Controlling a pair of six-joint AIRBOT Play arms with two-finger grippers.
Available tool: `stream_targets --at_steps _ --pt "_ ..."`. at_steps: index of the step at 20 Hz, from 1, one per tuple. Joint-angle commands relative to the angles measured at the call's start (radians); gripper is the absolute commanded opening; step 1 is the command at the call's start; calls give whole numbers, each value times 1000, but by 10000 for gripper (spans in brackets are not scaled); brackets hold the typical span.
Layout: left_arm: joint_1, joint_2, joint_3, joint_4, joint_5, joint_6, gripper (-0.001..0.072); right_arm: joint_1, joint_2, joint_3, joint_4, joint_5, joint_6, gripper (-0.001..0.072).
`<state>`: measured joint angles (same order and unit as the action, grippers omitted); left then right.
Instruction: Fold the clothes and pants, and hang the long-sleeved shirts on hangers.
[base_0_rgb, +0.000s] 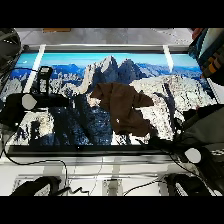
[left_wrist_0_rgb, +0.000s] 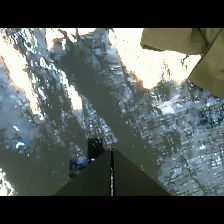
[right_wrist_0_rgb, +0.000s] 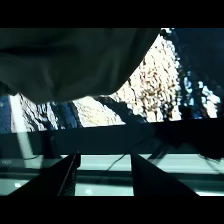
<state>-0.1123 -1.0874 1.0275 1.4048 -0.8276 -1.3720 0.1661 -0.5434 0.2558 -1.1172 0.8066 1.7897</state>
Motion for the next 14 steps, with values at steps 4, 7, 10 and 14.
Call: stream_targets --at_steps 4,7,10,14 --pt "0 0 0 0 9 0 15 0 -303 -37 262 -180 -239 348" --pt "0 0 0 1 9 0 15 0 -415 -16 370 -206 -369 345" --pt "0 0 0 1 9 0 15 0 -509 47 486 -236 -494 345" --pt "0 0 0 1 9 0 16 0 -627 164 491 -240 -509 401"
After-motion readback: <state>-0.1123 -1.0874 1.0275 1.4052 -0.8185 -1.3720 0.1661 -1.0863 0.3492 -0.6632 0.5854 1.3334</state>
